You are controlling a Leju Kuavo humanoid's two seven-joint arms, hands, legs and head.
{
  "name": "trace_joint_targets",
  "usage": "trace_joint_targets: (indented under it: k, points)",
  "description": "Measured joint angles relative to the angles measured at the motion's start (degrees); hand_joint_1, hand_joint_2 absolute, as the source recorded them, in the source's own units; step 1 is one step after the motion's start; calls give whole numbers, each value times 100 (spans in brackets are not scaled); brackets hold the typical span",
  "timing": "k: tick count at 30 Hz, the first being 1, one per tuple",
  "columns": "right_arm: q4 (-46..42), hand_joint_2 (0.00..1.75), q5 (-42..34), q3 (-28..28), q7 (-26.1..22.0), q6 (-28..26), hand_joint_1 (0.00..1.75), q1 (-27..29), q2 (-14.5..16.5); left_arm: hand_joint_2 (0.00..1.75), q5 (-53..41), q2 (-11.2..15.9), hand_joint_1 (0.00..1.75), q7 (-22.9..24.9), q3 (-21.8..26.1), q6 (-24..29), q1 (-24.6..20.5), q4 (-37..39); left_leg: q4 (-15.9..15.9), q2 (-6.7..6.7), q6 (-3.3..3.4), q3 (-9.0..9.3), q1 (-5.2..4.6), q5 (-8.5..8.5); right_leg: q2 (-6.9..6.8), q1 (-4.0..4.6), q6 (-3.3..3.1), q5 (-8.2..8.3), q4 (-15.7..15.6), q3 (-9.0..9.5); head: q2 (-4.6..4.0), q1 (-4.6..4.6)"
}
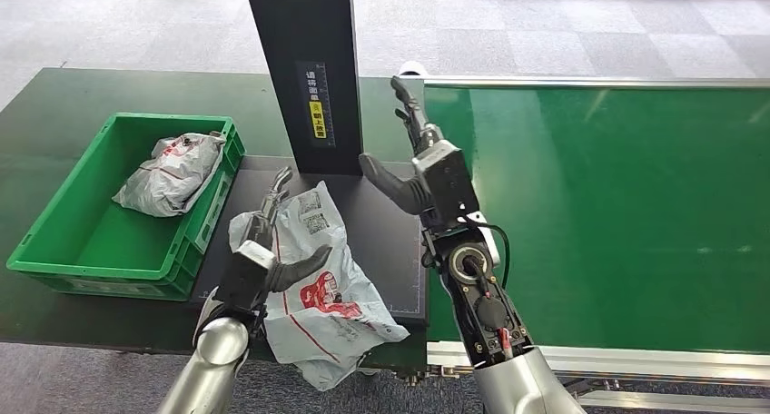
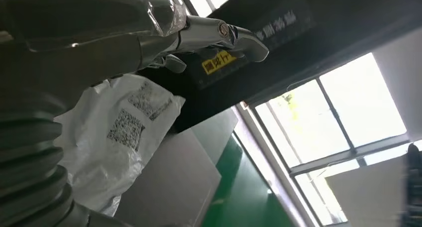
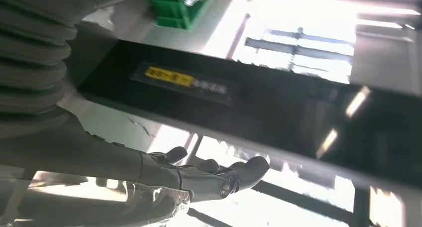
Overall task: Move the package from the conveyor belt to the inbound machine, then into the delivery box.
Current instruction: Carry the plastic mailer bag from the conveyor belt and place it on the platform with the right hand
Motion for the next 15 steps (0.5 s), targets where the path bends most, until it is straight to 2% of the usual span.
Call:
trace_joint_targets:
  k: [4, 8, 15]
  points:
    - [-844, 175, -317, -441, -271, 14, 0, 539, -168, 175, -661, -90, 0, 122, -317, 47, -502, 842, 1, 2, 1, 0, -2, -1, 2, -1, 1, 1, -1, 1, 0, 0]
    - [-1303, 175, -432, -826, -679, 84, 0, 1066, -285, 175, -1239, -112, 0, 188, -603, -12, -842, 1552, 1, 7, 0, 0, -3, -1, 6, 0, 1, 2, -1, 0, 0, -1]
    - [-1689, 175, -427, -1191, -948, 187, 0, 1448, -377, 175, -2486, -149, 0, 641, -1147, 116, -1426, 2928, 0, 11, 0, 0, -2, 0, 10, 3, 0, 3, 1, 1, -1, -1]
